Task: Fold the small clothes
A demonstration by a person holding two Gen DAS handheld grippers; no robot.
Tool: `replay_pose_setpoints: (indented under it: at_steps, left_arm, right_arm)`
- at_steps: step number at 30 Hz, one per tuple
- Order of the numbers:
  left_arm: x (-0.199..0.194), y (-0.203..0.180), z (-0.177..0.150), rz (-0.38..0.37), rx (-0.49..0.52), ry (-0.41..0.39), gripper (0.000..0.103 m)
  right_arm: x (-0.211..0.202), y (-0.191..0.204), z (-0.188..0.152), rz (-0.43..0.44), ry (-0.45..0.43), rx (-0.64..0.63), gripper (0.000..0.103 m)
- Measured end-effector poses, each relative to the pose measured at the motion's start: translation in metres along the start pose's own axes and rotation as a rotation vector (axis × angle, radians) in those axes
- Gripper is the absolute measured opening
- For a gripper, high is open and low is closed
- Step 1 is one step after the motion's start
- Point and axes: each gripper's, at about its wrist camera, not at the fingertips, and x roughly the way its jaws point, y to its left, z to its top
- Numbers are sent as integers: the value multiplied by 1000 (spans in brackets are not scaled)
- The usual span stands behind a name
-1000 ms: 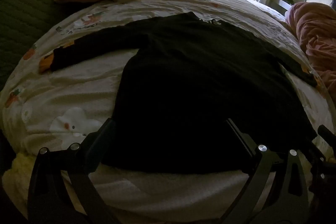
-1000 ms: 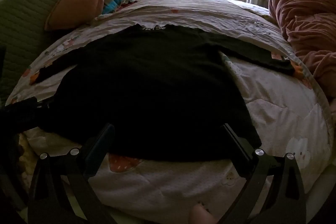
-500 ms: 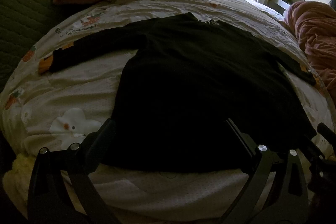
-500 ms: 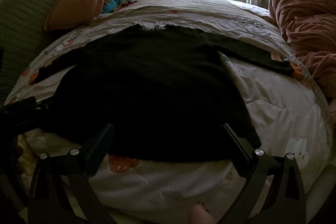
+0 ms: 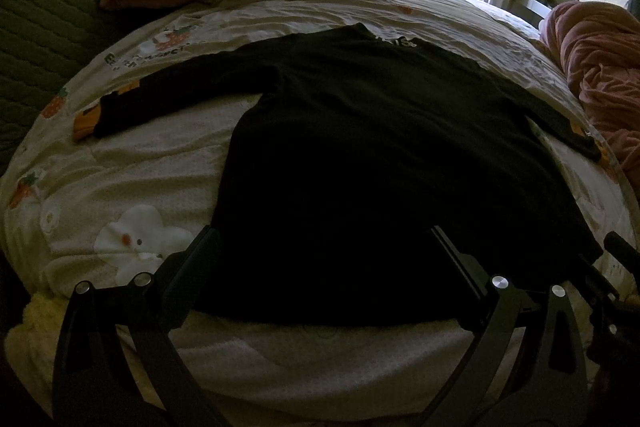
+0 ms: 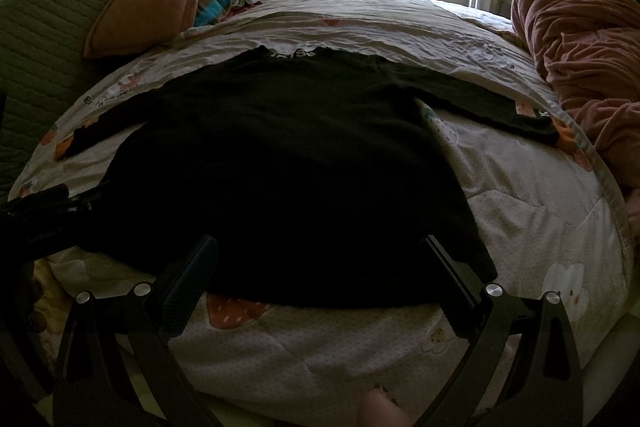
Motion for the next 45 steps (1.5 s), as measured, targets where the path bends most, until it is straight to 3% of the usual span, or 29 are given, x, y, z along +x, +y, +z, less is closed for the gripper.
replay_pose_setpoints:
  at_steps: [34,45]
  left_arm:
    - [-3,-6,1,-2,6,-8,95]
    - [11,-22,33,-17,8,13,95]
  right_arm:
    - [-1,0,1,-6,-5,-1,99]
    - [11,-11,35,-38,-32,10,99]
